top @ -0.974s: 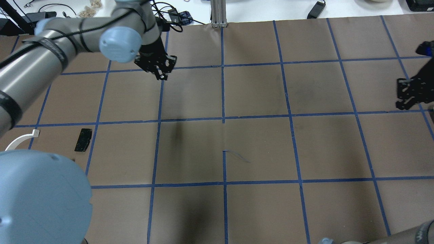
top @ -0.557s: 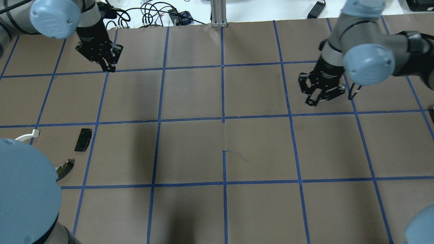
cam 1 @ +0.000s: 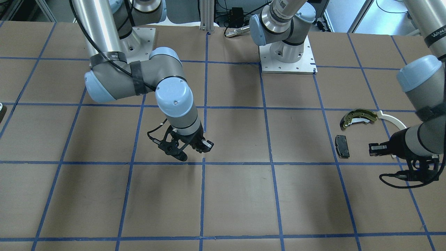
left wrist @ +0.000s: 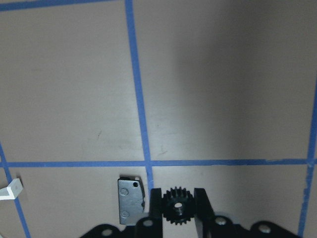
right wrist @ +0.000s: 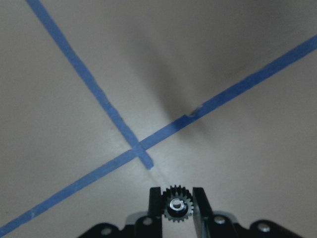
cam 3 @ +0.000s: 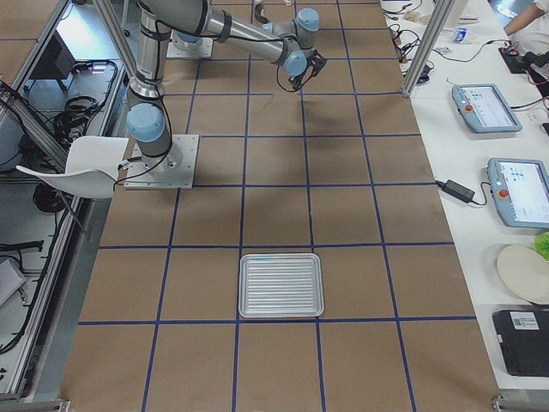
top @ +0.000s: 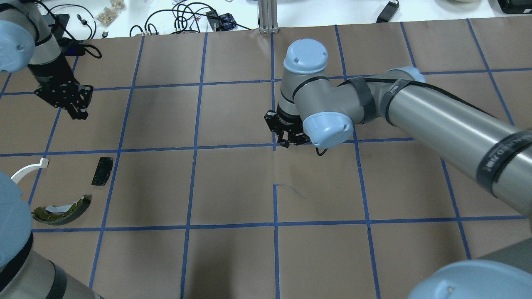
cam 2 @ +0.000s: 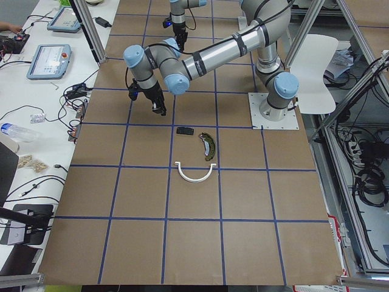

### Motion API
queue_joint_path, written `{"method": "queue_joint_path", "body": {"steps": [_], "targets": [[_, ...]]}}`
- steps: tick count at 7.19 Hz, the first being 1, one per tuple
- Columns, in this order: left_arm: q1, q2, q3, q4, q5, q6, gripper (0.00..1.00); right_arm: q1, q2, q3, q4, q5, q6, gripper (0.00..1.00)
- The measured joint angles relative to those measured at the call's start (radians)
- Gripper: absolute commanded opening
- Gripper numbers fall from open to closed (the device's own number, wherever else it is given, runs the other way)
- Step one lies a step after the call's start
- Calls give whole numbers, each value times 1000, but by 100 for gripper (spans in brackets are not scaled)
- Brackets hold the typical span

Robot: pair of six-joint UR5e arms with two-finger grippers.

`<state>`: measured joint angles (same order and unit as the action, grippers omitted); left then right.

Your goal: Place bearing gear from tray to pile

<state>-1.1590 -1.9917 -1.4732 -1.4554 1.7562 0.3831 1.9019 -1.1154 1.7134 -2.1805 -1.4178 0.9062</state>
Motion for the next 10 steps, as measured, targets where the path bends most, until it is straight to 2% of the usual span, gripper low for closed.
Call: {"method": "queue_joint_path", "body": {"steps": [1,3,6,8,9,10], "targets": [[34,0,-37,33,3,27,0,16,19,-3,-23,8,18,99],[71,1,-136,96,3,47,0,22,32,-5,-67,-34,0,100],[134,1,-300,285,3,107,0,12,8,-45,-88,-59,-27,100],[152,-1,-343,319,1,131,0,-53,-41,-112,-8,-69,-90,100],[154,-5,-353,328,1,132,10,-106,-91,-133,72,-80,-174,100],[155,-12,-356,338,1,132,24,-158,-150,-142,150,-105,-273,100]]}}
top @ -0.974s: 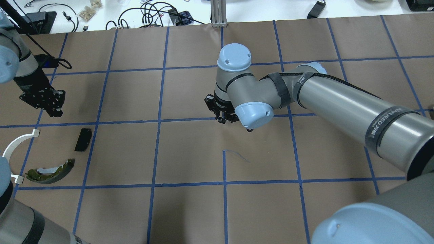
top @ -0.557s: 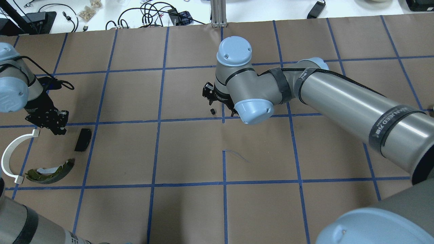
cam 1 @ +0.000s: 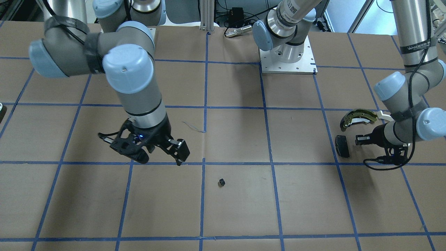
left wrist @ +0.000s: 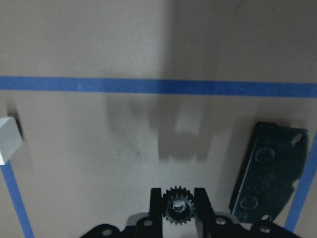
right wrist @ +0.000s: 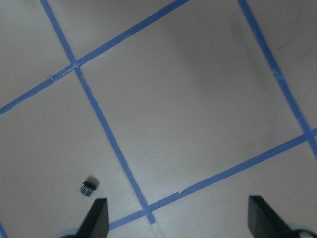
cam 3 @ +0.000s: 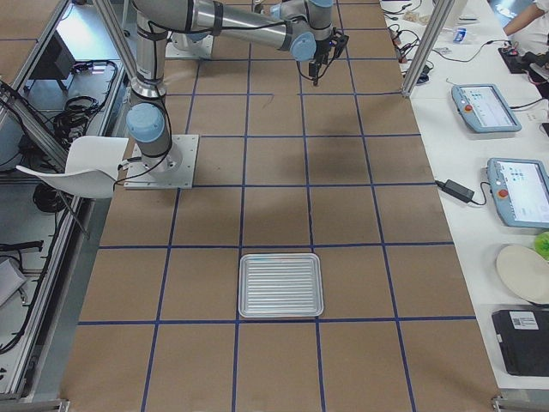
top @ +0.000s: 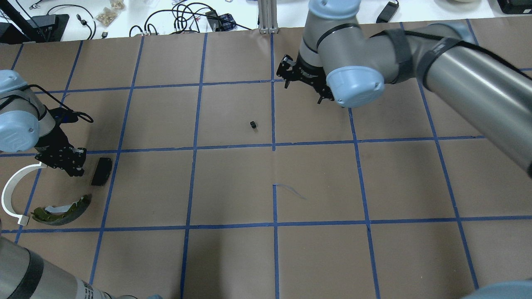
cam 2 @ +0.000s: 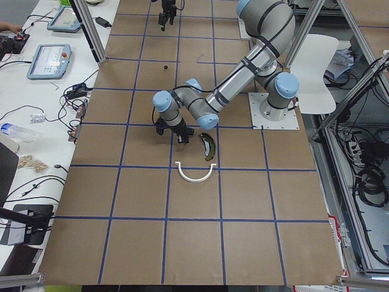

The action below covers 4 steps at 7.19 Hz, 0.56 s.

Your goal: Place bearing gear from tray to pile

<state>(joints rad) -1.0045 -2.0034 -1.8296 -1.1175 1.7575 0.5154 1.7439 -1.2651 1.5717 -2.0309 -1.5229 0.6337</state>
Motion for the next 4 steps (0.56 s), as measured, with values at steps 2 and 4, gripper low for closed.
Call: {"method": "queue_joint_path", "body": {"steps": [2,4], "targets": [[1,-10,-2,7,1,0,60,-78,-117,-5,146,-59,-167,100],[1,-12,-2,8,2,3,93,-120,-204,-10,238,-80,-295,100]]}}
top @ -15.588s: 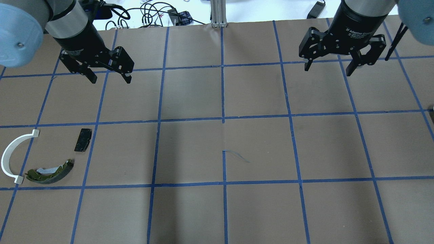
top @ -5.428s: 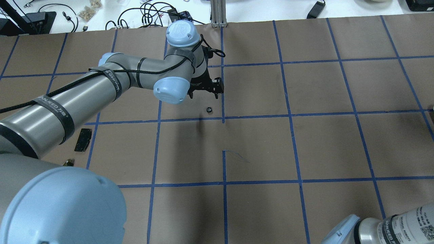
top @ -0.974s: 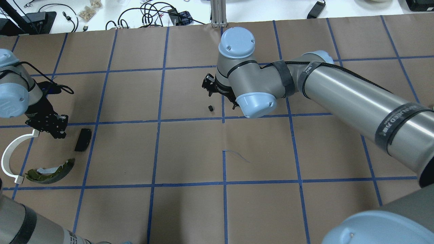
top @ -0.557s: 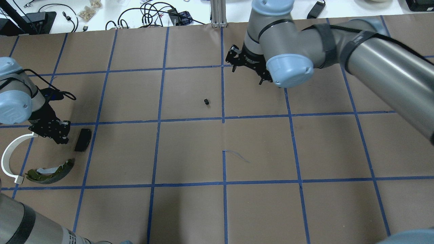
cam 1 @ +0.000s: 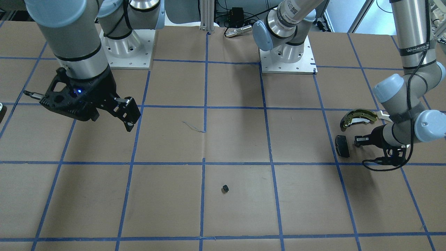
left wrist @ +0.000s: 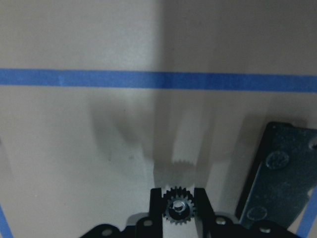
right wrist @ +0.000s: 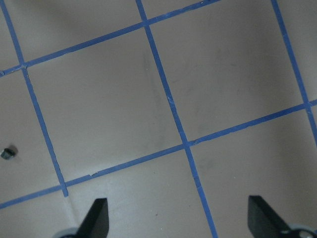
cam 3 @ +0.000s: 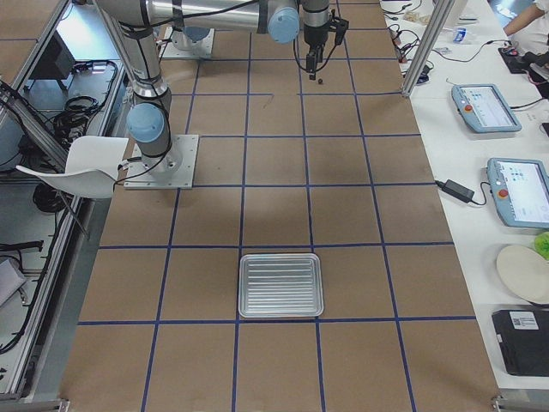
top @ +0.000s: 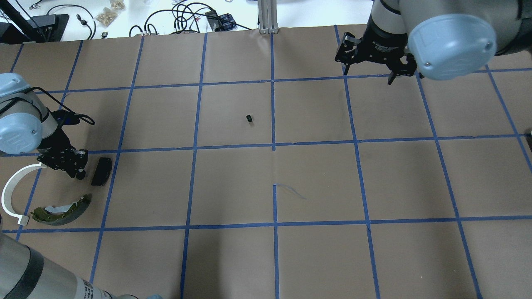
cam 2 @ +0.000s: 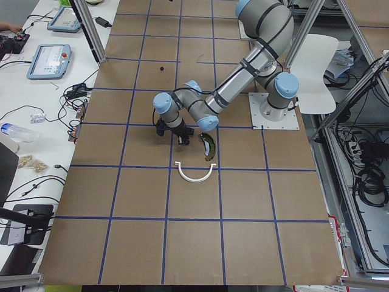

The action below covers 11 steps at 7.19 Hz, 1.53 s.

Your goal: Place bearing gear from tray to pile

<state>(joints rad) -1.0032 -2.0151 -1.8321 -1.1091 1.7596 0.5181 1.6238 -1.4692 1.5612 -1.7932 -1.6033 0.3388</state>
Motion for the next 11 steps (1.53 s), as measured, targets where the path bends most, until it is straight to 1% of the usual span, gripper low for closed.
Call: {"method": "queue_joint_path", "body": {"steps": [1,2,3,4,5,6,7,8,9,11], "targets": [[0,1,0,0,-1,0,100,-8,-31,-1,20,4,-61,100],[-2,8,5,-2,-3,-2,100,-7,-50,2,30,28,-97,100],[-11,17,24,-5,-7,-8,100,-6,-59,2,31,72,-114,100],[-30,23,68,-17,-45,-28,100,-6,-62,-2,30,100,-123,100],[-60,24,142,-62,-107,-83,100,-5,-64,-12,39,89,-133,100],[-112,22,228,-137,-143,-163,100,-5,-59,-43,77,59,-145,100],[-190,20,310,-206,-159,-259,100,-6,-33,-106,132,42,-151,100],[-280,16,364,-241,-166,-346,100,-6,-1,-161,164,37,-155,100],[-368,12,390,-249,-170,-397,100,-6,16,-183,173,35,-155,100],[-527,-5,402,-217,-173,-474,100,-6,33,-166,168,31,-153,100]]}}
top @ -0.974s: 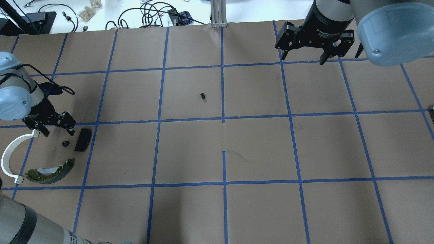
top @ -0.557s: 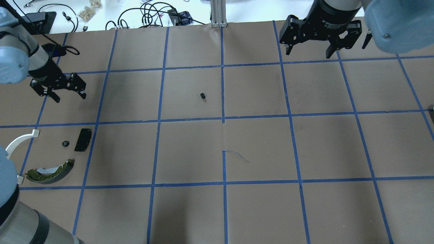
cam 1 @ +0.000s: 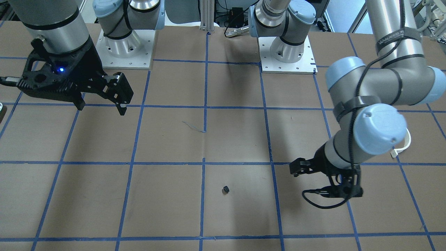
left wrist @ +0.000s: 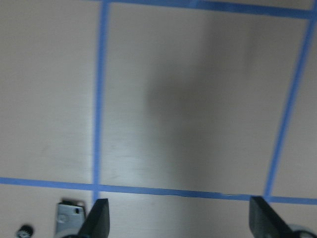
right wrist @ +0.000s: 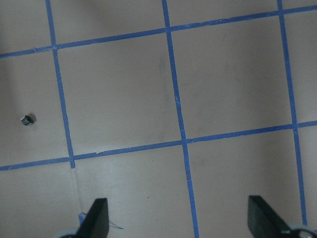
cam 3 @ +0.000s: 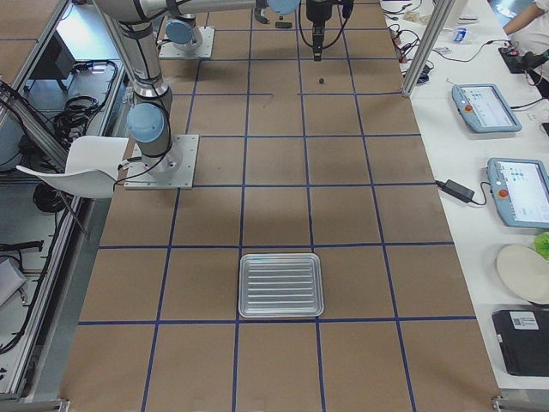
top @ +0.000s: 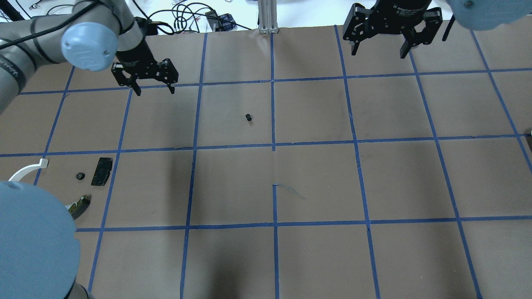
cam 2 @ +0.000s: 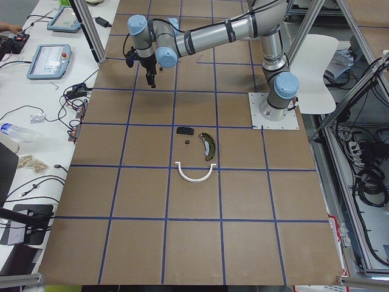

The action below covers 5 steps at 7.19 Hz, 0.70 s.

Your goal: Place bearing gear from tray to pile

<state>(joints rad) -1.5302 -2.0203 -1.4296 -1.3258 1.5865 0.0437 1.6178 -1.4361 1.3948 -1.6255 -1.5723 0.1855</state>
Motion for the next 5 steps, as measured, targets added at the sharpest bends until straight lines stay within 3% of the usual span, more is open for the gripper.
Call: {"method": "queue_joint_path", "body": {"steps": [3,5], "targets": [[-116,-74,-4,157,-119,-130,100,0,9,14,2,4,6,100],[-177,-139,-6,215,-134,-216,100,0,10,15,3,4,5,100]]}}
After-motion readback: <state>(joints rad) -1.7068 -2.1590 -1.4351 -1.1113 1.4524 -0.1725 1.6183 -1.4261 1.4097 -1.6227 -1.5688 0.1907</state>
